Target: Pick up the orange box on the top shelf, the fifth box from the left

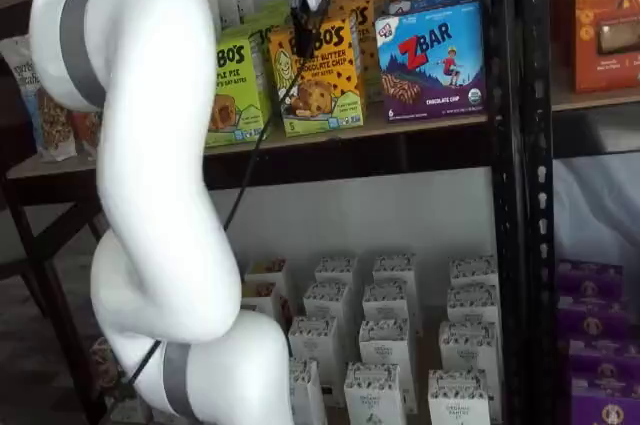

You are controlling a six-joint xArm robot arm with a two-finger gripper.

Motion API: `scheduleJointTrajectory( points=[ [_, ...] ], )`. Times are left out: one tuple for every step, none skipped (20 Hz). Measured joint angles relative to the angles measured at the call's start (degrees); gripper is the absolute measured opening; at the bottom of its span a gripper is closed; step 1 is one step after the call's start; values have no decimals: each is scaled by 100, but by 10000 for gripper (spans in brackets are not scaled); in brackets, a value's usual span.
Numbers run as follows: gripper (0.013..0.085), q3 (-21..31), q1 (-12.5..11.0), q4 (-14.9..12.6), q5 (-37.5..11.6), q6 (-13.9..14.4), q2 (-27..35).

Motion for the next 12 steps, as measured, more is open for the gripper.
scheduleJointTrajectory(
  points=[
    [850, -11, 3, -29, 21, -3, 21],
    [850, -18, 8, -57, 36, -5, 38],
    [850, -31, 11, -88, 61, -8, 60],
    [850, -37, 11, -101, 76, -12, 75],
    [850, -37, 5, -103, 89, -21, 93],
    [850, -30, 0, -103, 88, -27, 102],
    [850, -22, -4, -102, 86, -33, 108],
    [850, -6, -6, -100, 72, -39, 109],
    [850, 13, -8, -96, 52, -43, 108],
    [850, 35, -8, -96, 30, -48, 107],
    [850, 57, -6, -105, 5, -49, 104],
    [850, 74, -1, -114, -12, -50, 103]
  ],
)
